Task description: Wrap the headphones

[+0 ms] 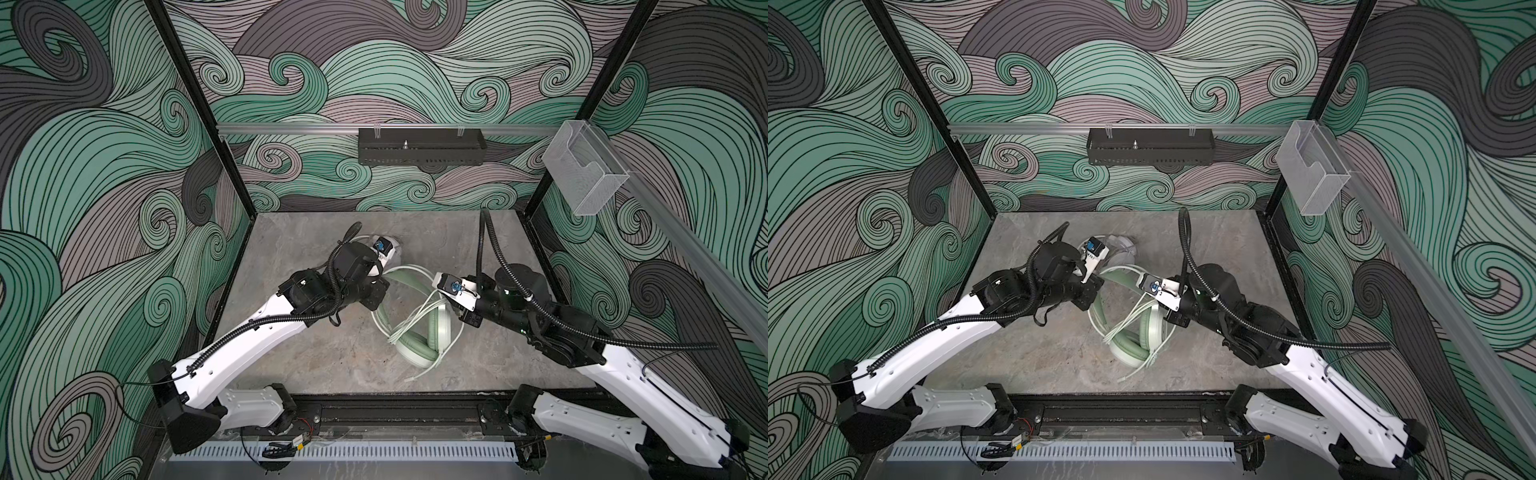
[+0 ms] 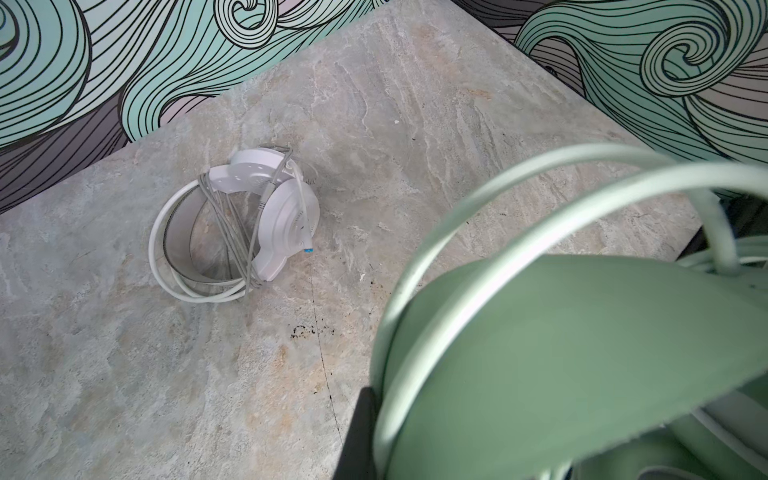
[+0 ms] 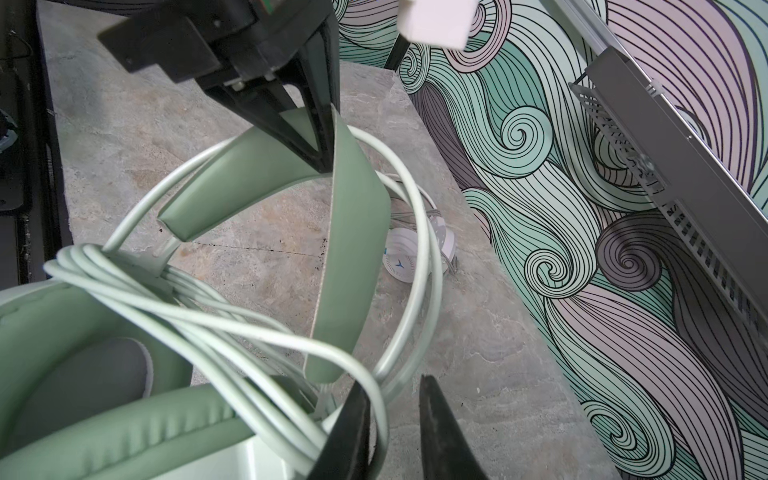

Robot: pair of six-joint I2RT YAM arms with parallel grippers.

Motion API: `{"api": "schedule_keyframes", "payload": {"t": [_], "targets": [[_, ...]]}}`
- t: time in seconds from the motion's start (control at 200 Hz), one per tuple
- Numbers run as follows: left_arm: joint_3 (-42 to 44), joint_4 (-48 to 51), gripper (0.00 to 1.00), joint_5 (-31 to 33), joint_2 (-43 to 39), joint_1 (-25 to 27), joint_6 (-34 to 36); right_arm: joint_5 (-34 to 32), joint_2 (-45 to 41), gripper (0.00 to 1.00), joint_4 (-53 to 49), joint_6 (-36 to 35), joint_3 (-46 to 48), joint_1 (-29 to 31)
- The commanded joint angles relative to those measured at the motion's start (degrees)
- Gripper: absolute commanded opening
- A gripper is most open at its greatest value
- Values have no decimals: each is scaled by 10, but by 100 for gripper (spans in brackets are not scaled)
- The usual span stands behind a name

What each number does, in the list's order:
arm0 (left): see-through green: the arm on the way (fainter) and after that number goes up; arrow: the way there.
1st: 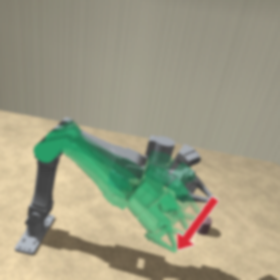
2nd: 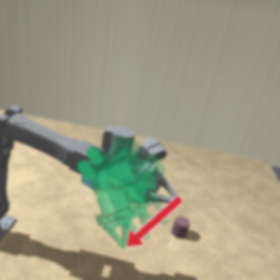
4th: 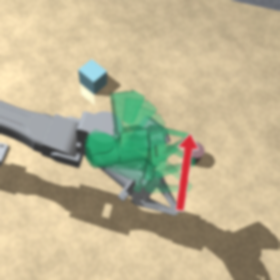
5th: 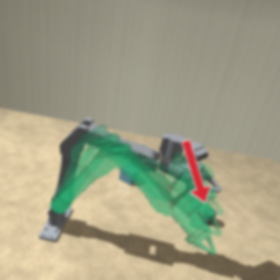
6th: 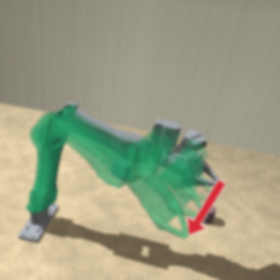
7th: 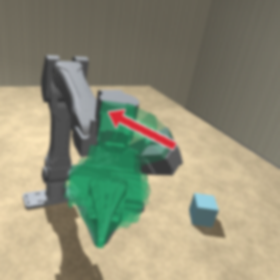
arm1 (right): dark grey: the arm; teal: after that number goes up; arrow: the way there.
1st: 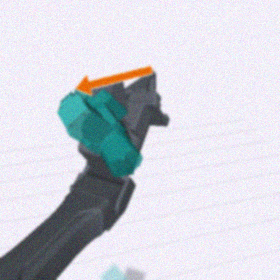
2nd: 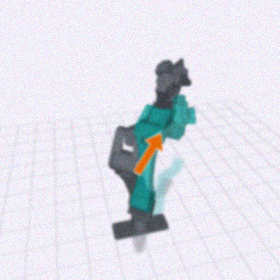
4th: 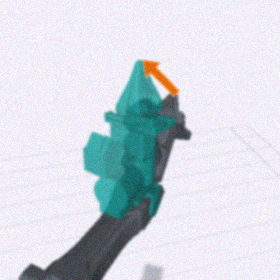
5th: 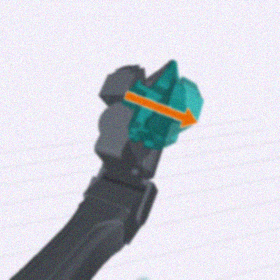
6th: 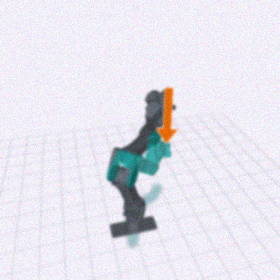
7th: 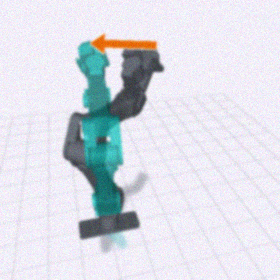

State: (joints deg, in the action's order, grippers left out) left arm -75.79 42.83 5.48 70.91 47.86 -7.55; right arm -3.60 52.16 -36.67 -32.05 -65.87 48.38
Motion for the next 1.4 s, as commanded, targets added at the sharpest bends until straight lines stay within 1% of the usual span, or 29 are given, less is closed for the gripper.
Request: {"api": "schedule_keyframes", "payload": {"t": [0.0,0.07,0.17,0.245,0.48,0.525,0.72,0.861,1.016,1.396], "targets": [[-3,-4,0,-48,-26,-3,-14,-14,-10,27,20,14,5,-12],[-2,0,0,-43,-24,-3,-13,-17,-13,30,21,11,6,-14],[-1,4,0,-22,-28,-4,-16,-28,-10,30,21,2,10,-15],[-1,5,0,-19,-29,-6,-15,-42,-9,30,21,0,13,-16],[4,11,0,-20,-27,-7,-11,-42,-13,42,33,9,23,-19],[5,10,0,-20,-26,-9,-13,-40,-12,43,34,13,24,-19],[6,5,0,-20,-20,-13,-17,-12,-26,44,46,18,44,-19],[0,19,0,11,-9,-19,-37,-1,-39,44,52,18,60,-22],[-12,42,0,34,12,-21,-58,-10,-38,45,52,26,72,-26],[-36,71,0,28,36,-28,-82,-3,-20,45,55,42,81,-41]]}}
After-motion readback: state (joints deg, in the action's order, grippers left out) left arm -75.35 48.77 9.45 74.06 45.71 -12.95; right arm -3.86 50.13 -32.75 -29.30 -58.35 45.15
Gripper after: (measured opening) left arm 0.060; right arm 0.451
